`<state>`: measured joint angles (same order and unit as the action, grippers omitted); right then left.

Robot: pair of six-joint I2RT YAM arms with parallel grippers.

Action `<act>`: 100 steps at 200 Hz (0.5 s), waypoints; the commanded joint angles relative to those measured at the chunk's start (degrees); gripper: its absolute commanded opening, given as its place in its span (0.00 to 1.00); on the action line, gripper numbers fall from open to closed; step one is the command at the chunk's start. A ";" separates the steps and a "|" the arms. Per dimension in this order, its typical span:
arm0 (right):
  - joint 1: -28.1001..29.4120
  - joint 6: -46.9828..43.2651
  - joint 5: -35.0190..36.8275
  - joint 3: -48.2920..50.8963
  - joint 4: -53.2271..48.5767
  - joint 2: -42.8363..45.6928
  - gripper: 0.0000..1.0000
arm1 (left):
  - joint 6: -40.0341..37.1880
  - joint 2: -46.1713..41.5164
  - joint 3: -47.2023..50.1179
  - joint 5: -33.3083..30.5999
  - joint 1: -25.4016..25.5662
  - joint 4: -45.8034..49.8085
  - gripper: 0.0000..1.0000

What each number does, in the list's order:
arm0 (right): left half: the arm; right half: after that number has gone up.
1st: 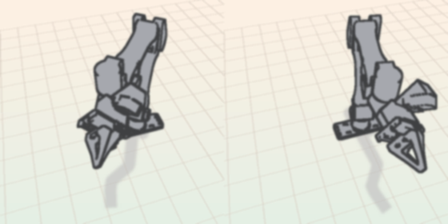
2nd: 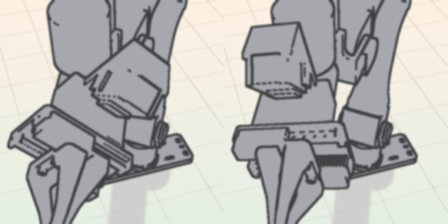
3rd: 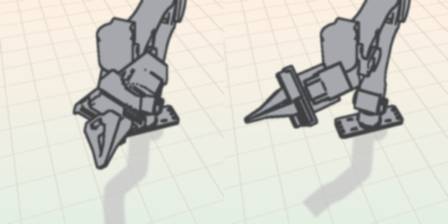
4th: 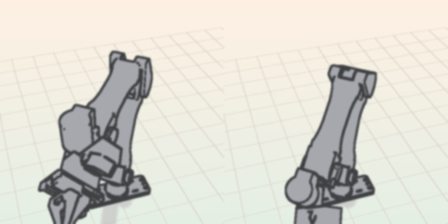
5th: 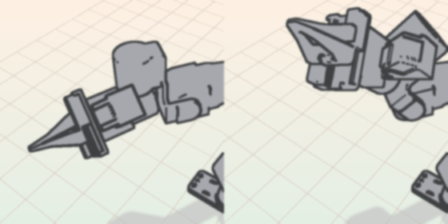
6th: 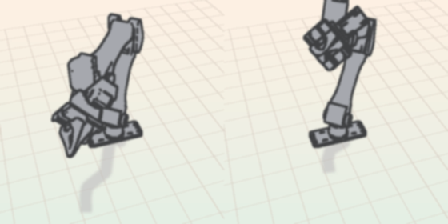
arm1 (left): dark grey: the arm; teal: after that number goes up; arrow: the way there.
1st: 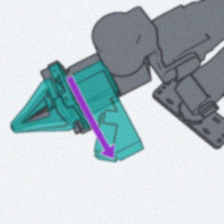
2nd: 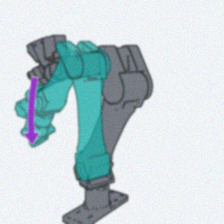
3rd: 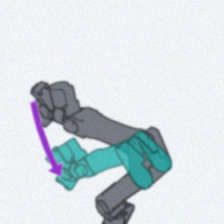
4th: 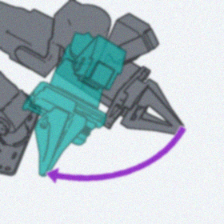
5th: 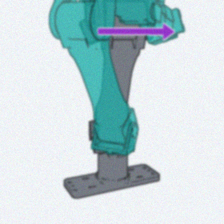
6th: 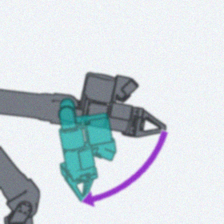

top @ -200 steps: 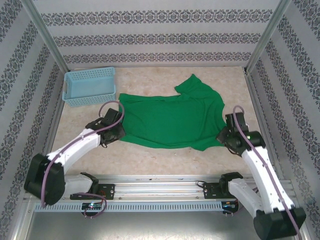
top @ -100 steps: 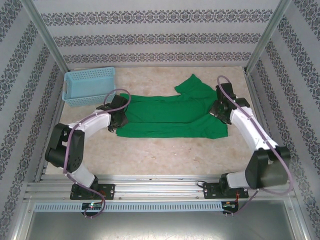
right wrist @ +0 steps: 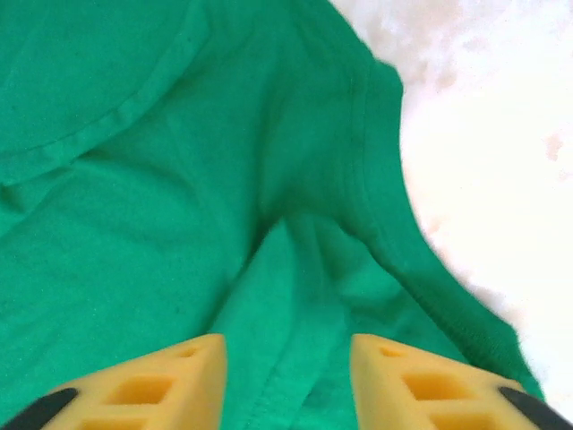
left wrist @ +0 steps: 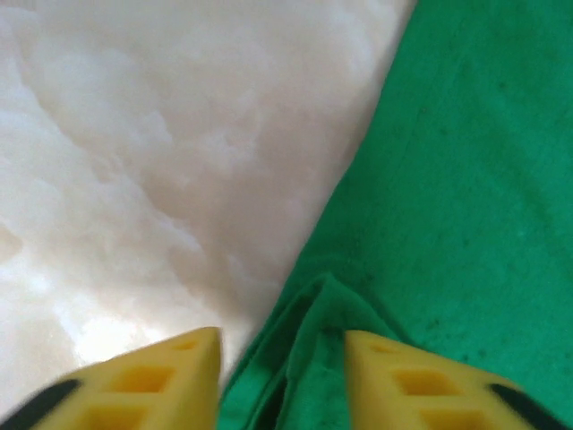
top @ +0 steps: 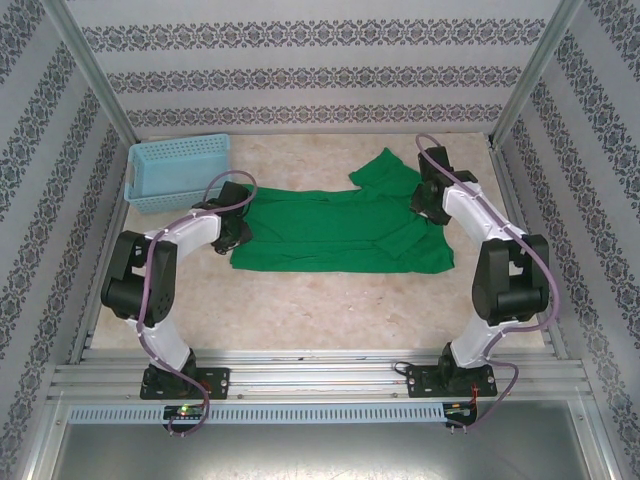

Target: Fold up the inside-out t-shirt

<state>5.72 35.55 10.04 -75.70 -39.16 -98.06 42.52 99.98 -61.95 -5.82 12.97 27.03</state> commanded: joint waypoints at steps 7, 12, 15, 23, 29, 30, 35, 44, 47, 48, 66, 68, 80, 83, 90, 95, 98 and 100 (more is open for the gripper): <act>-0.62 -1.93 3.08 1.03 -1.09 4.89 0.51 | -2.71 -5.13 -0.27 -1.13 -1.24 -0.52 0.61; -0.54 -2.04 2.70 2.29 -0.67 6.26 0.53 | -3.01 -5.95 -0.06 -0.93 -1.27 -0.36 0.64; -0.55 -2.09 2.38 3.22 -0.51 7.09 0.54 | -3.33 -6.54 0.31 -0.67 -1.23 -0.46 0.65; -0.45 -2.22 1.36 5.70 0.08 9.15 0.56 | -3.99 -8.07 1.42 0.13 -0.90 -1.15 0.67; -0.45 -2.08 0.48 7.73 0.56 10.82 0.56 | -4.32 -9.21 2.07 0.25 -0.29 -1.19 0.68; -0.44 -2.07 0.32 8.14 0.70 11.11 0.56 | -4.35 -9.42 2.26 0.27 -0.22 -1.19 0.68; -0.44 -1.99 -0.59 9.79 1.37 12.38 0.57 | -4.80 -10.40 2.95 0.27 0.64 -1.49 0.68; -0.48 -1.74 -2.53 13.62 3.08 14.59 0.57 | -5.72 -11.94 4.17 0.22 2.55 -2.13 0.68; -0.43 -1.58 -3.26 14.81 3.60 15.17 0.58 | -5.84 -12.45 4.56 0.14 3.34 -2.22 0.68; -0.43 -1.56 -3.53 15.15 3.76 15.35 0.58 | -5.86 -12.53 4.65 0.08 3.58 -2.27 0.68; -0.47 -0.45 -7.84 20.50 5.88 17.64 0.58 | -7.02 -13.15 6.10 1.81 8.29 -4.07 0.67; -0.45 -0.30 -8.15 20.99 6.10 17.84 0.58 | -7.02 -12.97 6.13 2.16 8.67 -4.19 0.67; -0.44 0.68 -11.02 23.70 8.25 18.68 0.58 | -7.21 -11.31 6.21 4.27 10.60 -5.49 0.66; -0.44 0.91 -11.67 24.40 8.78 18.77 0.58 | -7.36 -10.73 6.30 4.76 10.96 -6.00 0.66; -0.44 1.54 -12.68 25.56 9.94 18.70 0.58 | -7.30 -9.29 6.24 4.96 11.38 -6.53 0.66; -0.44 1.86 -13.00 26.04 10.45 18.26 0.58 | -6.99 -8.19 6.22 4.83 11.38 -6.70 0.66; -0.45 2.15 -13.03 26.31 10.64 17.93 0.58 | -6.81 -7.60 6.23 4.70 11.43 -6.71 0.66; -0.51 2.22 -12.92 26.37 10.78 17.71 0.58 | -6.77 -7.19 6.19 4.51 11.41 -6.72 0.66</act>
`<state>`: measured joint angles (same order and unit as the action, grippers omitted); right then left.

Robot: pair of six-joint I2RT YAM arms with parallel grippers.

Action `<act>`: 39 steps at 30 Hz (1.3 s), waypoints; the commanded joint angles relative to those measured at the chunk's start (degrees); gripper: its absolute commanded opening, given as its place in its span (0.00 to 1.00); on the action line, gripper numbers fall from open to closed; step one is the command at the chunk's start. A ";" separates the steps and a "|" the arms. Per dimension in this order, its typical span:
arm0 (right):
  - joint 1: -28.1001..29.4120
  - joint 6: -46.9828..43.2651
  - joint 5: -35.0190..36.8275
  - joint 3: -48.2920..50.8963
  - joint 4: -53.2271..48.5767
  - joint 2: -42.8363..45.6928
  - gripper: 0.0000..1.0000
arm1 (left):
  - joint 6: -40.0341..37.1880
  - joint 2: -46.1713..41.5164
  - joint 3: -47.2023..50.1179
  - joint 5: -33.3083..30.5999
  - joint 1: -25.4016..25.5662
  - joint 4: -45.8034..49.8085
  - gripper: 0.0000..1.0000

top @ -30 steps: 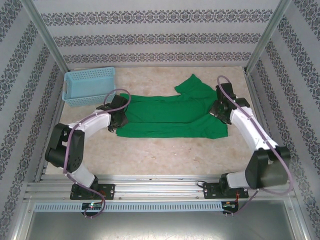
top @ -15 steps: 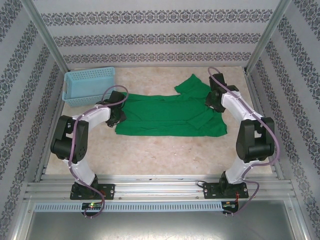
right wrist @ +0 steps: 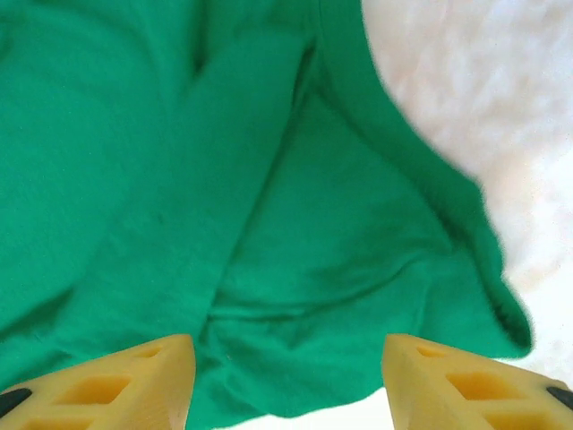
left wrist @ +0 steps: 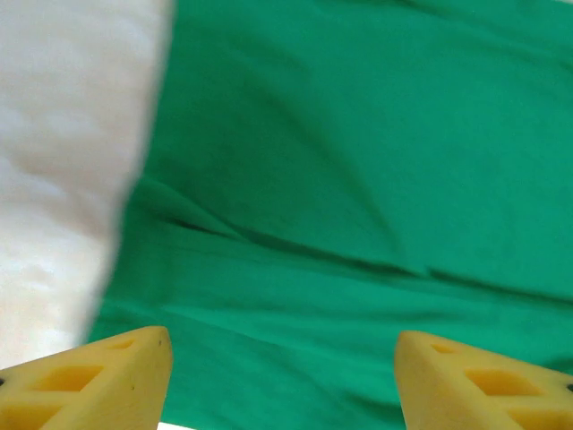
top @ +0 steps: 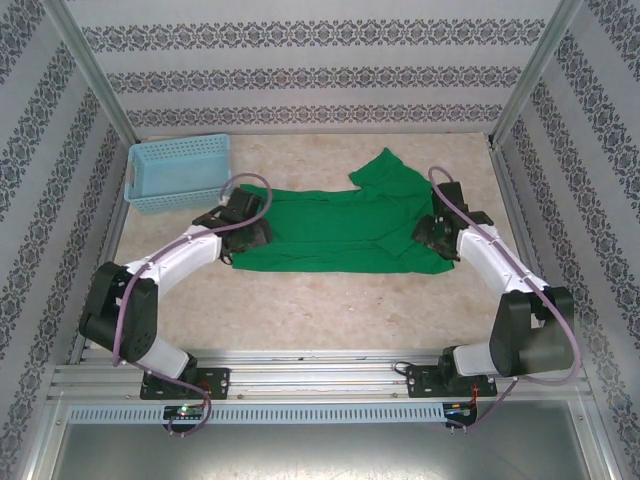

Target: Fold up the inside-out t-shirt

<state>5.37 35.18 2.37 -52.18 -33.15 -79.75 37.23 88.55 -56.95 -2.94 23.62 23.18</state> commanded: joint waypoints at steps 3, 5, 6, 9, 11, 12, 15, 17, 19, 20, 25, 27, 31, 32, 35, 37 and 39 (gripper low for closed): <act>-1.27 4.08 -4.16 3.38 4.41 -3.36 0.58 | -1.01 6.48 1.30 0.30 0.27 -3.19 0.66; -3.56 5.71 -3.78 4.32 4.66 -5.73 0.58 | -0.31 7.95 2.19 0.39 -1.03 -3.77 0.66; -5.05 6.77 -3.90 5.18 5.58 -6.80 0.58 | 0.13 8.54 2.98 0.93 -1.88 -4.37 0.67; -8.76 8.68 -4.56 6.91 8.04 -9.22 0.58 | 1.62 8.92 6.54 1.87 -4.49 -6.82 0.67; -10.11 9.36 -3.71 6.84 8.27 -10.21 0.59 | 2.32 8.83 8.60 2.52 -5.88 -8.15 0.68; -10.86 9.78 -3.69 6.88 8.51 -10.51 0.59 | 2.65 8.62 9.48 2.86 -6.47 -8.62 0.68; -12.23 10.30 -2.66 7.10 8.96 -10.59 0.59 | 2.89 7.68 11.24 3.14 -7.01 -9.52 0.69; -13.28 10.30 -2.37 7.11 8.98 -10.69 0.60 | 2.99 6.53 12.19 3.39 -7.02 -9.54 0.69; -14.24 9.96 -2.04 6.94 8.48 -10.41 0.60 | 3.09 5.32 12.97 4.20 -7.08 -9.63 0.70; -14.56 9.67 -1.51 6.84 8.01 -9.92 0.60 | 3.26 4.33 13.36 4.34 -7.01 -9.48 0.70; -13.18 4.05 1.11 4.62 4.99 -4.02 0.60 | 2.48 -0.55 13.02 6.34 -6.39 -7.28 0.71; -9.56 0.28 2.46 2.43 2.92 -1.16 0.61 | 1.59 -2.28 11.47 6.54 -5.46 -5.62 0.71; -1.51 -2.59 2.40 0.25 0.99 0.41 0.62 | 1.30 -4.39 9.71 6.06 -4.03 -4.55 0.72; 0.07 -2.40 1.18 0.15 1.38 -0.02 0.62 | 1.37 -4.48 9.58 5.90 -3.88 -4.61 0.72; 4.87 0.12 -1.10 -0.11 3.39 -3.42 0.62 | 1.25 -3.64 9.56 5.95 -3.71 -5.31 0.72; 6.01 1.94 -3.19 -0.28 5.46 -5.94 0.61 | 1.21 -2.73 9.55 6.05 -3.65 -5.53 0.72; 6.54 3.09 -5.59 -0.57 8.00 -8.66 0.61 | 1.24 -2.08 9.99 6.22 -3.59 -6.27 0.72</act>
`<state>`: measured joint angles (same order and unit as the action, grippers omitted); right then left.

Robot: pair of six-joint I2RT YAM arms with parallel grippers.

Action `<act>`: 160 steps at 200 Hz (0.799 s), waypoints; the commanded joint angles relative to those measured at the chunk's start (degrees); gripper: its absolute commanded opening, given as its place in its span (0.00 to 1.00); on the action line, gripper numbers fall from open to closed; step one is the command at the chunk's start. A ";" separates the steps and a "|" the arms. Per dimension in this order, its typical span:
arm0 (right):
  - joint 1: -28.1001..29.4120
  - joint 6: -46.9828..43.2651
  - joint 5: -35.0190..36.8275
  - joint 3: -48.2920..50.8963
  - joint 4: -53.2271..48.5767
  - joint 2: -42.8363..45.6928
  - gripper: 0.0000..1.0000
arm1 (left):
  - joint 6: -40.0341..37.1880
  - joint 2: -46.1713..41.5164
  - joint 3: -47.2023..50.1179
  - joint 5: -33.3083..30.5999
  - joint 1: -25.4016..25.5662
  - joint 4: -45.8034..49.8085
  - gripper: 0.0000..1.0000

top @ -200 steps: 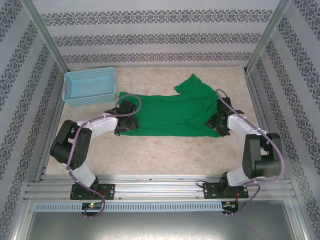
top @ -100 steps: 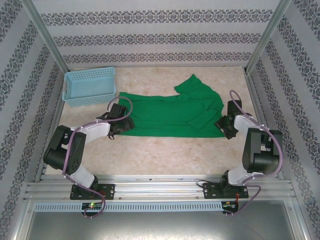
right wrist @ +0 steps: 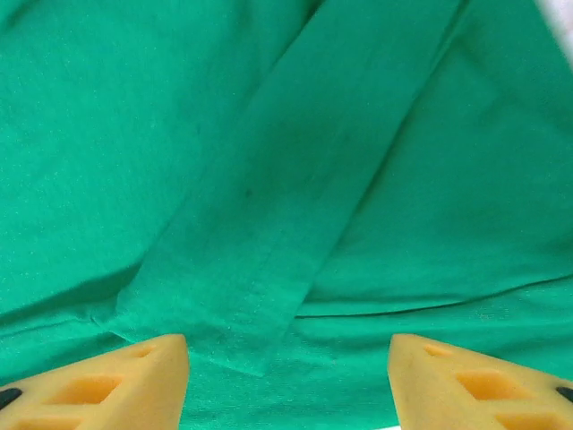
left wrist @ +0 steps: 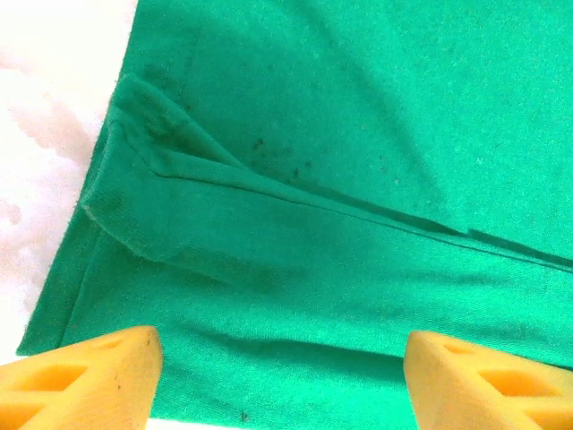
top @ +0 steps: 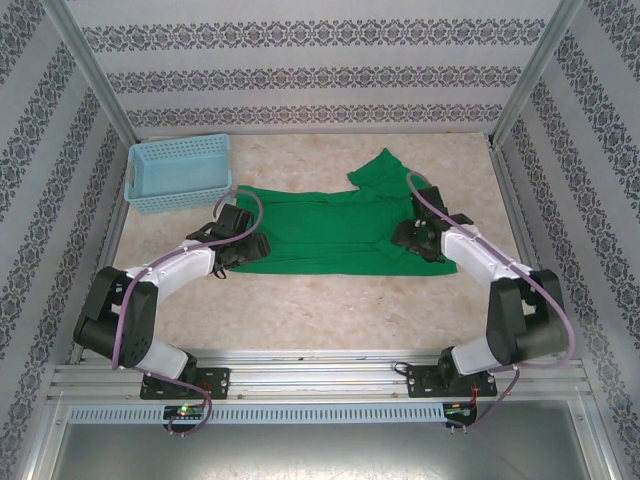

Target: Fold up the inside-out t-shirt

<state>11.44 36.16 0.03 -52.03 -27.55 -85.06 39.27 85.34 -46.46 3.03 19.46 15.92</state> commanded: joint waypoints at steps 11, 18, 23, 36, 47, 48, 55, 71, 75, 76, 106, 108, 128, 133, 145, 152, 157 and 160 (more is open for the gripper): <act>1.08 2.84 -4.74 -2.31 4.05 -6.61 0.61 | -0.99 2.25 0.15 -0.23 0.55 0.41 0.72; 1.21 2.99 -5.39 -3.04 4.38 -7.81 0.61 | -1.08 2.90 0.61 -0.68 0.65 -0.03 0.72; 1.30 3.11 -6.00 -3.54 4.72 -8.90 0.61 | -1.18 3.34 1.00 -0.73 0.59 -0.37 0.72; 1.33 3.78 -6.74 -4.80 5.11 -11.27 0.61 | -1.34 4.71 2.09 -0.74 0.58 -1.17 0.72; 1.33 4.24 -7.28 -5.92 5.53 -13.04 0.61 | -1.37 5.57 3.10 -0.69 0.66 -1.66 0.72; 1.32 4.25 -7.30 -5.99 5.55 -13.12 0.61 | -1.33 5.69 3.20 -0.67 0.62 -1.76 0.72; 1.38 4.43 -7.61 -6.65 5.67 -14.18 0.61 | -1.30 6.04 3.89 -0.57 0.66 -2.10 0.72; 1.49 4.53 -7.87 -8.20 5.71 -15.82 0.59 | -1.13 6.42 5.44 -0.71 0.78 -2.88 0.72; 1.62 4.53 -7.65 -8.64 5.53 -16.15 0.58 | -1.13 6.33 5.88 -0.78 0.80 -3.06 0.72; 1.60 4.47 -7.50 -8.75 5.46 -16.29 0.58 | -1.17 6.33 6.00 -0.80 0.82 -3.07 0.72; 1.73 4.01 -5.83 -11.71 4.07 -17.79 0.53 | -0.97 5.98 8.34 -1.57 0.84 -3.77 0.73; 1.74 4.01 -5.79 -11.83 4.03 -17.87 0.53 | -1.00 6.00 8.47 -1.61 0.91 -3.74 0.73; 1.74 3.92 -5.65 -14.06 4.16 -19.26 0.51 | -0.86 5.84 9.34 -1.53 0.88 -4.18 0.73; 1.72 3.77 -5.93 -14.80 4.15 -19.81 0.50 | -0.86 5.85 9.43 -1.40 0.85 -4.24 0.73; 1.79 3.60 -6.88 -17.49 4.04 -21.51 0.49 | -0.73 5.80 9.49 -1.31 0.89 -4.34 0.73; 1.79 3.41 -7.50 -19.40 3.92 -22.78 0.48 | -0.76 5.73 9.51 -1.31 0.84 -4.37 0.73; 1.83 3.18 -7.89 -20.89 3.62 -23.83 0.48 | -0.68 5.60 9.52 -1.28 0.86 -4.25 0.73; 1.77 3.02 -8.19 -21.85 3.44 -24.43 0.48 | -0.61 5.48 9.50 -1.27 0.86 -4.21 0.73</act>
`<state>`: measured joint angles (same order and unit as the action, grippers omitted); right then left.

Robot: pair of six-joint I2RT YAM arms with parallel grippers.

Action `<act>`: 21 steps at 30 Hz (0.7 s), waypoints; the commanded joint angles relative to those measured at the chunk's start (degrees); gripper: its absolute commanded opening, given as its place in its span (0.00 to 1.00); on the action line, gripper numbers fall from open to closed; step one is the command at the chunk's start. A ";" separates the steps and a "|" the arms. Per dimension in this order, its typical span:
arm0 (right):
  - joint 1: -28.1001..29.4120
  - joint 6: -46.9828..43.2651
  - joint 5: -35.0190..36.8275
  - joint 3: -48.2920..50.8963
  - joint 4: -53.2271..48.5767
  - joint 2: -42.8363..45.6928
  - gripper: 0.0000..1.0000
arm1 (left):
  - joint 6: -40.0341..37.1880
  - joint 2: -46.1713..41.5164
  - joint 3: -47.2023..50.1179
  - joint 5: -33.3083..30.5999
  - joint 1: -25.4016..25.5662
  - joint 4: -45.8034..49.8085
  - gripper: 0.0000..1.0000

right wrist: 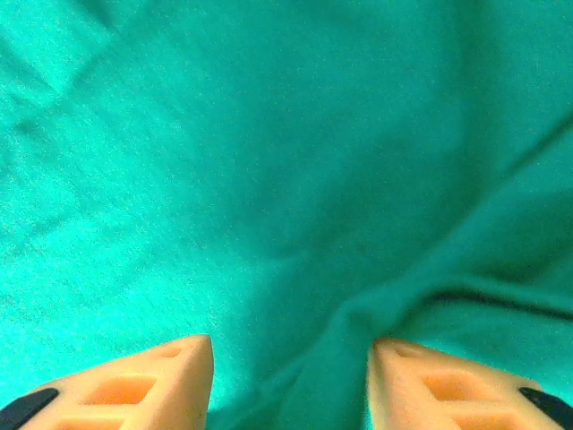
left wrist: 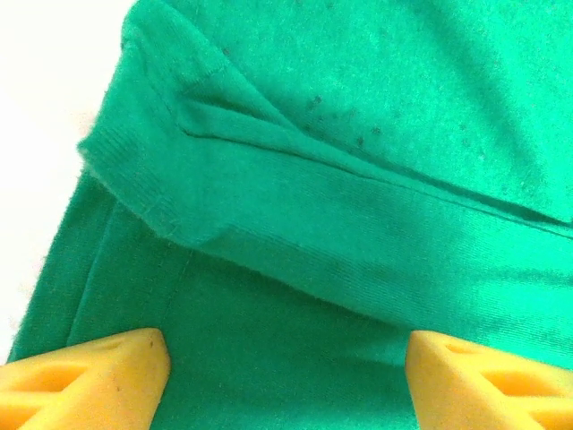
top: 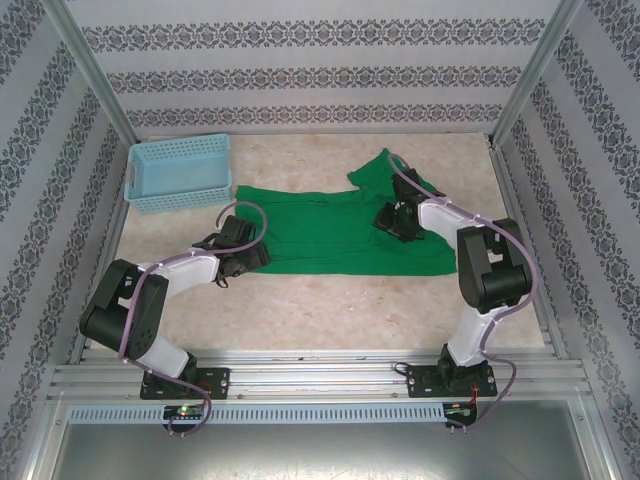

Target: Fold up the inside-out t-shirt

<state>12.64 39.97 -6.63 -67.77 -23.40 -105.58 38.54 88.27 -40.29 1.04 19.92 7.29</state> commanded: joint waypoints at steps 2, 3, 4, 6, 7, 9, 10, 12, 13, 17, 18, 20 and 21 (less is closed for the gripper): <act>0.62 -1.32 -2.09 -8.76 -1.32 -5.42 0.47 | 0.21 2.18 3.31 0.78 0.42 4.64 0.73; 0.61 -1.86 -2.13 -11.25 -2.37 -6.66 0.47 | 0.21 1.65 3.15 0.70 0.38 5.08 0.73; 0.51 -2.60 -2.09 -13.79 -3.74 -7.93 0.47 | 0.14 0.91 2.97 0.73 0.38 5.61 0.73; 0.01 -3.95 -2.55 -17.30 -5.94 -8.85 0.46 | -0.11 -0.97 2.60 0.62 0.43 7.03 0.73; -0.21 -4.66 -2.51 -18.10 -6.50 -8.26 0.46 | -0.27 -2.16 2.23 0.42 0.38 8.08 0.73; -0.73 -6.14 -1.32 -17.99 -7.70 -5.60 0.46 | -0.72 -4.89 1.48 0.14 0.41 10.00 0.73; -0.86 -6.84 -0.43 -17.21 -8.04 -3.87 0.47 | -0.95 -6.09 0.98 0.26 0.46 10.88 0.73; -1.63 -7.90 1.56 -13.91 -8.03 0.58 0.49 | -1.34 -8.60 -0.21 1.12 0.38 11.67 0.72; -2.09 -8.02 1.55 -12.07 -7.76 2.34 0.49 | -1.50 -9.36 -0.95 1.86 0.48 11.69 0.72; -5.30 -6.85 -2.20 -2.07 -4.46 8.78 0.49 | -1.72 -8.67 -5.42 3.82 2.22 10.79 0.70; -6.13 -6.29 -2.67 0.69 -3.26 10.12 0.49 | -1.81 -7.56 -6.55 3.96 2.97 10.28 0.70; -7.13 -5.20 -3.91 5.49 -1.21 12.52 0.49 | -1.99 -4.94 -8.70 4.48 4.26 9.23 0.70; -7.83 -4.42 -4.91 7.88 0.02 13.36 0.49 | -1.88 -3.37 -9.68 4.81 4.61 8.71 0.70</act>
<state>5.93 34.26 -8.73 -65.82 -25.80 -93.58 37.69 81.49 -47.07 4.25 22.92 16.40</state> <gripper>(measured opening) 0.494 0.700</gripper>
